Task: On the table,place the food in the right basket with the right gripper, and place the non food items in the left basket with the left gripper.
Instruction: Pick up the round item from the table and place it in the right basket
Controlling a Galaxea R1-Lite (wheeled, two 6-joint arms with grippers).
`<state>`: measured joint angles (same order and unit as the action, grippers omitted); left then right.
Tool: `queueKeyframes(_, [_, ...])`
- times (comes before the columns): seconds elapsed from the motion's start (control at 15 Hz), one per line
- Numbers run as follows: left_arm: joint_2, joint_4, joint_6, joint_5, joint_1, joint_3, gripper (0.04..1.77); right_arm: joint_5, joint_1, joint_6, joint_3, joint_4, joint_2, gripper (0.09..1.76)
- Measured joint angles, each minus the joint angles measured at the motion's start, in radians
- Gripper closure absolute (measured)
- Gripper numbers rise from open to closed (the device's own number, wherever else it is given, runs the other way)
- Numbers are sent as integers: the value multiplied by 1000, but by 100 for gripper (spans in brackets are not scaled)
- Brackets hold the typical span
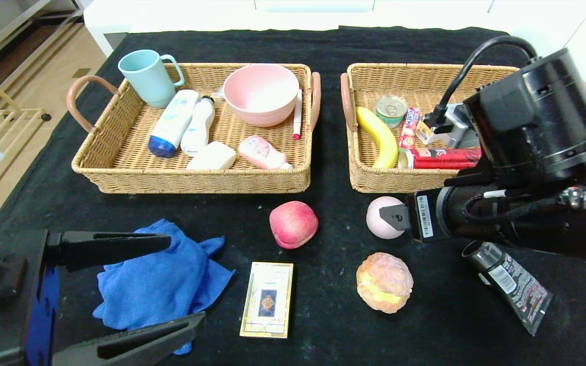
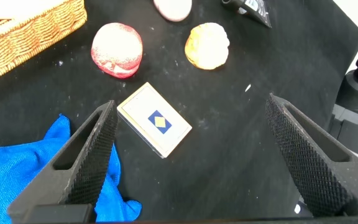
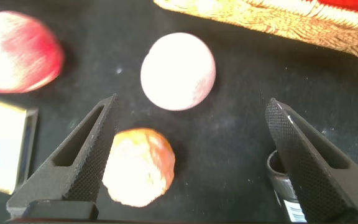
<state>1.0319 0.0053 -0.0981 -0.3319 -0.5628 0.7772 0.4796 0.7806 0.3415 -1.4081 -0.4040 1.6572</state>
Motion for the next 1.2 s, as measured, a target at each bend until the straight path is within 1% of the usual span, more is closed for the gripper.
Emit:
queueKeyframes(0.33, [-2, -2, 0, 1, 0, -1, 9, 7, 0, 80, -87, -17, 78, 14])
queueKeyframes(0.47, [-3, -2, 0, 1, 0, 0, 9, 7, -1, 91, -116, -18, 108, 14])
queueKeyframes(0.67, [-7, -4, 0, 2, 2, 1, 9, 9, -3, 92, -127, -20, 141, 14])
queueKeyframes(0.87, [-8, 0, -4, 3, 1, 0, 9, 36, -15, 93, -129, -19, 168, 14])
queueKeyframes(1.0, [-8, -3, -11, 2, 1, -2, 9, 38, -22, 95, -130, -14, 180, 14])
queueKeyframes(1.2, [-8, -4, -13, 4, 1, -4, 9, 39, -36, 137, -144, -14, 194, 14])
